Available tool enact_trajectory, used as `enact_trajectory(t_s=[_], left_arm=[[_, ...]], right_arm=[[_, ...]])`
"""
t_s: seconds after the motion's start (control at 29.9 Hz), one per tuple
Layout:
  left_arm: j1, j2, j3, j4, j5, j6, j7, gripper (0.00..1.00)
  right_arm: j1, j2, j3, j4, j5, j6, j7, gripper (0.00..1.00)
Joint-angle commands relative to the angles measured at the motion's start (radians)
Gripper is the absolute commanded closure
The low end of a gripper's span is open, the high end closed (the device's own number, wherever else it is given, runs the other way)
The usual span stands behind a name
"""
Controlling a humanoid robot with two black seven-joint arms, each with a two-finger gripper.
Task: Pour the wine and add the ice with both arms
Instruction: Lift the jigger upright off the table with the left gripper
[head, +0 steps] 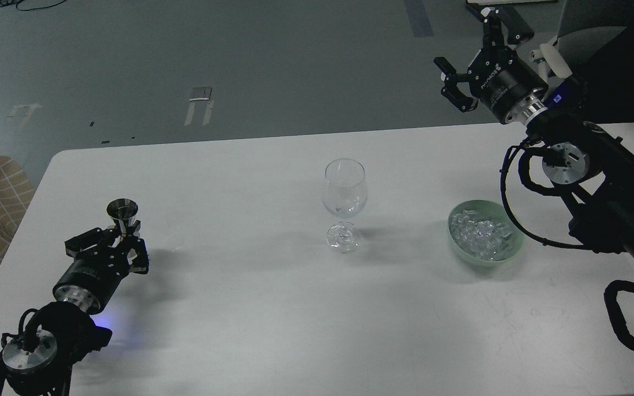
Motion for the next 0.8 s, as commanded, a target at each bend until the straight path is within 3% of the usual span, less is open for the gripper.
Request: enact_trajectory(t_s=[0.0, 0.43, 0.77], left_arm=[[-0.006, 0.008, 0.0, -0.022, 0.0, 0.004, 0.024, 0.95], [-0.086, 0.011, 0.005, -0.066, 0.002, 0.072, 0.044, 0.97], [-0.161, 0.013, 0.092, -0.086, 0.003, 0.133, 0.066, 0.96]], right_arm=[[0.0, 0.0, -0.002, 0.0, 0.0, 0.0, 0.0, 0.0], [-0.003, -0.003, 0.0, 0.0, 0.0, 0.0, 0.0, 0.0], [-0.005, -0.008, 0.0, 0.0, 0.0, 0.0, 0.0, 0.0]])
